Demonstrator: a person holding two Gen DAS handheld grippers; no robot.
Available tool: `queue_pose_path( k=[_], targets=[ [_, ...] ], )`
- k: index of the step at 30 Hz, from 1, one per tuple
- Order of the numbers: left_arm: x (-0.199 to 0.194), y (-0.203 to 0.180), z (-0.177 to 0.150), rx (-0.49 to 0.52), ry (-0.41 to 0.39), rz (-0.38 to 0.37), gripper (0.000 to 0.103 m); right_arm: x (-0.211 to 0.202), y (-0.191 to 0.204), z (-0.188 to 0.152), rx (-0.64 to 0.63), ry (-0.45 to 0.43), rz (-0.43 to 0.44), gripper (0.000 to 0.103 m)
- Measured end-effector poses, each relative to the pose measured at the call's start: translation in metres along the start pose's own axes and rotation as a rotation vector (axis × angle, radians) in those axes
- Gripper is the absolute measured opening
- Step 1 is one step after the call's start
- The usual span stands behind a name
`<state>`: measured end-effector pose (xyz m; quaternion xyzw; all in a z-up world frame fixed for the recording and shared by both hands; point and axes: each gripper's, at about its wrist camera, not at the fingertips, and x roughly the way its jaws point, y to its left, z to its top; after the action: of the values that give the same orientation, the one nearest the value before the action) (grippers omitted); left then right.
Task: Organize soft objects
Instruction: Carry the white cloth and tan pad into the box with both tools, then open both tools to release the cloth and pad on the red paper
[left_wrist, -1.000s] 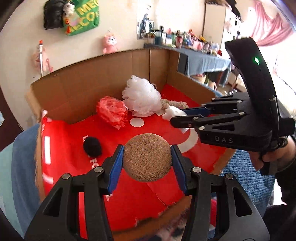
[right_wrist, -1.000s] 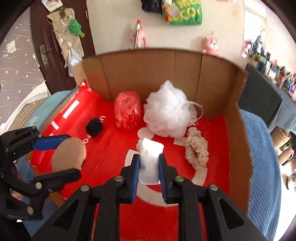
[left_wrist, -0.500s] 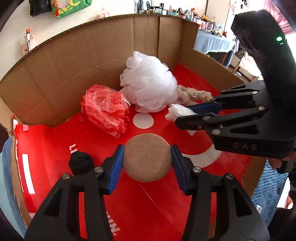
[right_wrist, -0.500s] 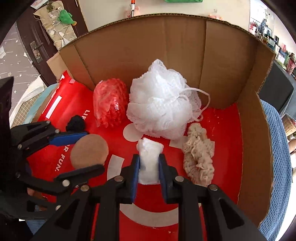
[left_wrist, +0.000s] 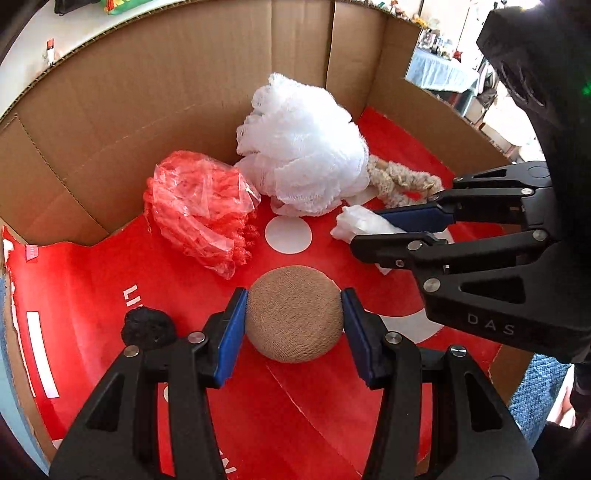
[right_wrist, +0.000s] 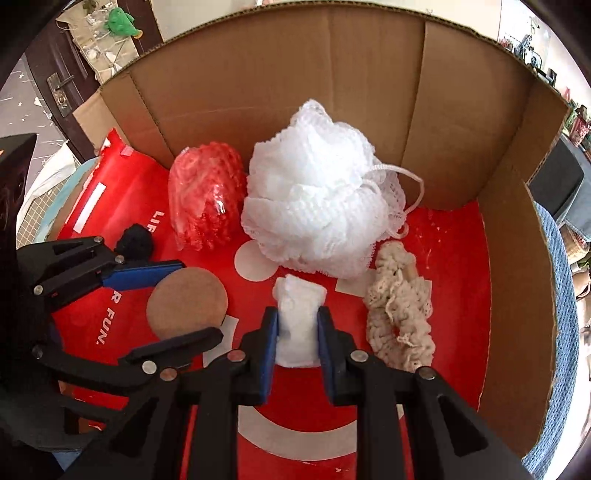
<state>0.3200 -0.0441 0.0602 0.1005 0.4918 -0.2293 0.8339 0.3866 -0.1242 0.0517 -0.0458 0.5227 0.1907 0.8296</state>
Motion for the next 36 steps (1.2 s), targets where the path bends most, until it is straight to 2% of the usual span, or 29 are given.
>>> queue_pose_path(
  k=[11, 26, 31, 36],
  targets=[
    [0.012, -0.008, 0.015, 0.016, 0.027, 0.038, 0.050, 0.007, -0.001, 0.006, 0.008, 0.008, 0.004, 0.024],
    [0.015, -0.004, 0.011, 0.011, 0.024, 0.026, 0.053, 0.006, -0.004, 0.005, 0.011, 0.007, 0.013, 0.026],
    [0.015, -0.004, 0.010, 0.015, 0.025, 0.027, 0.056, 0.008, -0.005, 0.007, 0.016, 0.006, 0.016, 0.034],
    [0.014, -0.008, 0.009, 0.018, 0.020, 0.031, 0.059, 0.009, -0.004, 0.007, 0.017, 0.004, 0.014, 0.034]
  ],
)
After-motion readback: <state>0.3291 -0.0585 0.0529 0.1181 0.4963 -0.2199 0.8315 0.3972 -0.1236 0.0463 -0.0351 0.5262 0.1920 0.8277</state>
